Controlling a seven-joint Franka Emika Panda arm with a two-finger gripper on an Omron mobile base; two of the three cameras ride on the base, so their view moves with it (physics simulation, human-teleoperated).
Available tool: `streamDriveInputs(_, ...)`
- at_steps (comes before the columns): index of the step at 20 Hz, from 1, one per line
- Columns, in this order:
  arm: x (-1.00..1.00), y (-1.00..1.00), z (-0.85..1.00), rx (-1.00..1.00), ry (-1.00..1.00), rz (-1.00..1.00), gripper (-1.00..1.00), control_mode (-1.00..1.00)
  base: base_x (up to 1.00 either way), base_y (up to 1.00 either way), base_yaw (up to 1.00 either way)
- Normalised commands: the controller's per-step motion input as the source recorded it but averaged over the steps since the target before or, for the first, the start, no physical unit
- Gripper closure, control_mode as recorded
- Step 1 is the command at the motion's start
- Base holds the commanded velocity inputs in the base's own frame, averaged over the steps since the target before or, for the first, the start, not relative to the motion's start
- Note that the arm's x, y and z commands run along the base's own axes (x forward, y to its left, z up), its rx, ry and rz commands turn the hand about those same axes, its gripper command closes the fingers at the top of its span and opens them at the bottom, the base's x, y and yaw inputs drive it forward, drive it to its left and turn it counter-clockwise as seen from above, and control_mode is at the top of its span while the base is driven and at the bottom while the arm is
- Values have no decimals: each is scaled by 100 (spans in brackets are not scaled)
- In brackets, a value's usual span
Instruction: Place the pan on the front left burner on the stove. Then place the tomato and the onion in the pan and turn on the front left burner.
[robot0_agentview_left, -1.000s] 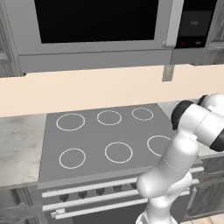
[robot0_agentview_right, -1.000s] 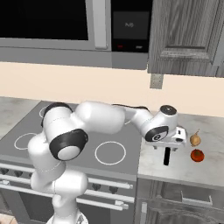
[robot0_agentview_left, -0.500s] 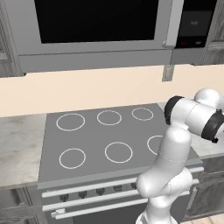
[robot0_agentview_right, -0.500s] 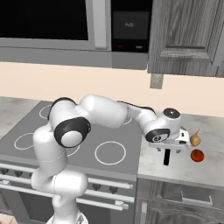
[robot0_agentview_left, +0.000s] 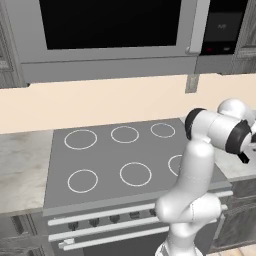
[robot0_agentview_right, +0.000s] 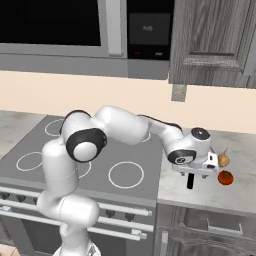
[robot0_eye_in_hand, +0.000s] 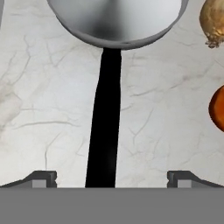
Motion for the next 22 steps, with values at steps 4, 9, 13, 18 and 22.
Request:
streamDriveInputs(4,0,1,-14,1,0,1,-100,-100,0,0,0)
streamDriveInputs(9,0,18,-9,0,0,2,-100,-100,0,0,0)
streamDriveInputs(13,4,22,-3,0,0,1,-100,-100,0,0,0)
streamDriveInputs(18,18,3,-10,0,0,0,-100,-100,0,0,0)
streamDriveInputs(22,25,0,-11,0,0,0,-100,-100,0,0,0)
